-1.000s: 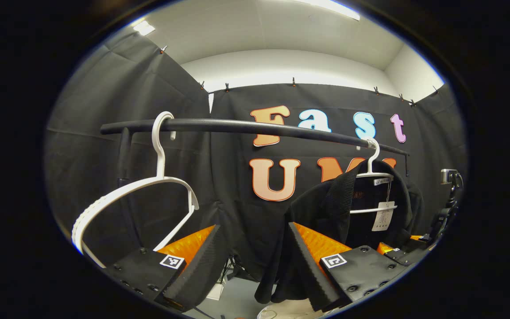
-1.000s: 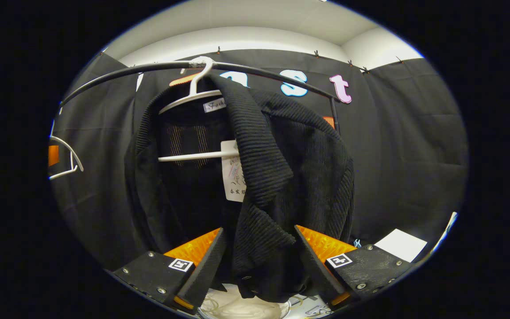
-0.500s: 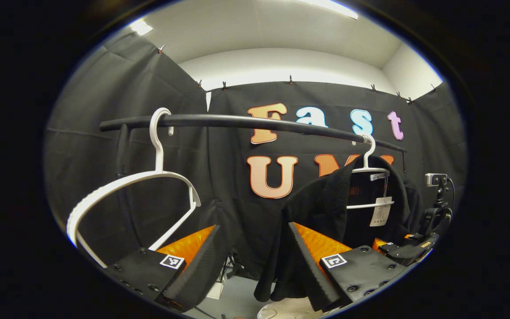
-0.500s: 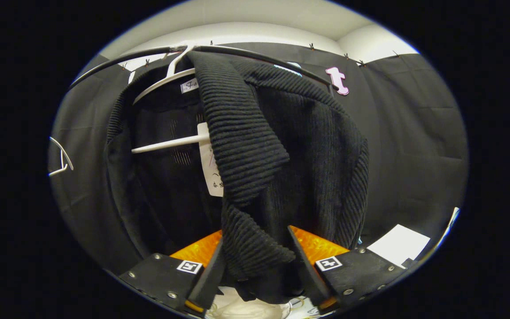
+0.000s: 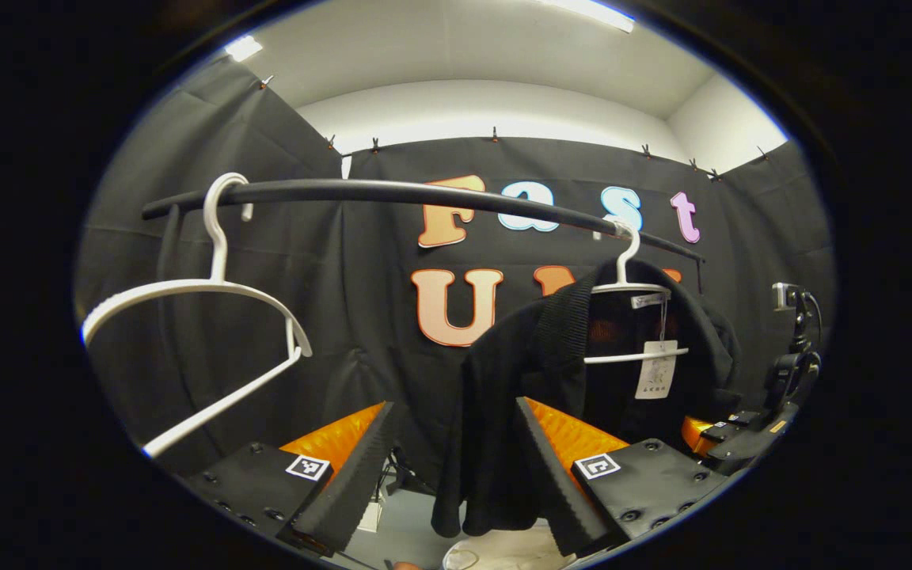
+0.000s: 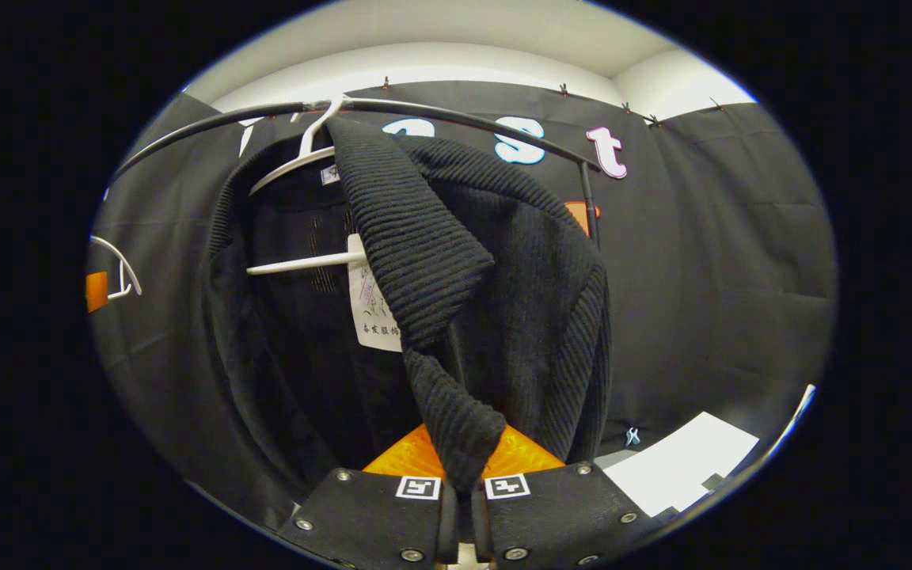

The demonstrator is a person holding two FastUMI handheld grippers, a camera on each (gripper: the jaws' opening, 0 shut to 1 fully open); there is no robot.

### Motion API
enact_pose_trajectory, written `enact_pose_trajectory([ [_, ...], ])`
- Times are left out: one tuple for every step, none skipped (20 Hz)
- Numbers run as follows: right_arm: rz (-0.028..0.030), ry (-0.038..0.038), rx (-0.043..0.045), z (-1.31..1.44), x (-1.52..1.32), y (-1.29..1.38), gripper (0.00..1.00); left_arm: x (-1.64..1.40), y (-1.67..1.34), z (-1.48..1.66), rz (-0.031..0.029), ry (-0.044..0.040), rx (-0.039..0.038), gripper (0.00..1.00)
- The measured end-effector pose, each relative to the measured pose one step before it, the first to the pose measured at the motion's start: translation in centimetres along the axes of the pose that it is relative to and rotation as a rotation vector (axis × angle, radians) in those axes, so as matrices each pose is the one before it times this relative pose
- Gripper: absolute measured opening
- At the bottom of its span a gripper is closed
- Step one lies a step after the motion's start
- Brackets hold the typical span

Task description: Grasp the clothes on the hanger with both hands and then place them into the laundry hamper below.

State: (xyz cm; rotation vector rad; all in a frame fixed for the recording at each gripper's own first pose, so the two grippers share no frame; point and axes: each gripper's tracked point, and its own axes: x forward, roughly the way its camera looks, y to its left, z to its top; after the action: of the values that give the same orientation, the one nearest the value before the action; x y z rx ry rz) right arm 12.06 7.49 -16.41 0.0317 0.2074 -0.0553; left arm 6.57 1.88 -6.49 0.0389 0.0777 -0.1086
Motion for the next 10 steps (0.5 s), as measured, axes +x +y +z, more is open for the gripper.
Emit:
enact_pose_trajectory([
  [0.00444, -0.00076, -0.00577, 0.067, -0.588, -0.329, 0.05, 0.318, -0.866, -0.417, -0.01408, 0.00261, -0.00289, 1.00],
  [0.00419, -0.00007, -0.00131, 0.196, -0.435, -0.307, 0.04, 0.319, -0.936, -0.420, -0.01823, 0.00658, -0.00301, 1.00],
  [0.00798, 0.00510, 0.00126, 0.159, -0.349, -0.178, 0.04, 0.398, -1.086, -0.539, -0.02213, 0.00553, -0.00248, 1.00],
  [0.00945, 0.00868, -0.00023, 0.060, -0.283, -0.160, 0.03, 0.424, -0.979, -0.455, -0.01683, 0.00389, -0.00392, 0.93],
  [0.00590, 0.00478, -0.00324, 0.099, -0.395, -0.285, 0.03, 0.470, -0.799, -0.540, -0.01292, 0.00546, -0.00692, 0.93],
  [0.00164, -0.00041, -0.00275, 0.188, -0.353, -0.386, 0.03, 0.600, -0.922, -0.640, -0.01276, 0.00678, -0.01006, 0.93],
  [0.00204, -0.00291, -0.00231, 0.269, -0.256, -0.302, 0.03, 0.423, -0.808, -0.738, -0.00974, 0.01066, -0.01080, 0.96],
  [0.00334, -0.00063, 0.00044, 0.255, -0.229, -0.247, 0.02, 0.507, -0.612, -0.830, -0.00654, 0.01348, -0.01040, 0.95],
  [0.00355, 0.00012, 0.00391, 0.214, -0.256, -0.231, 0.02, 0.308, -0.476, -0.692, -0.00269, 0.01134, -0.01067, 0.93],
  [0.00406, 0.00178, 0.00461, 0.117, -0.292, -0.177, 0.03, 0.378, -0.418, -0.475, -0.00284, -0.00005, -0.00886, 0.96],
])
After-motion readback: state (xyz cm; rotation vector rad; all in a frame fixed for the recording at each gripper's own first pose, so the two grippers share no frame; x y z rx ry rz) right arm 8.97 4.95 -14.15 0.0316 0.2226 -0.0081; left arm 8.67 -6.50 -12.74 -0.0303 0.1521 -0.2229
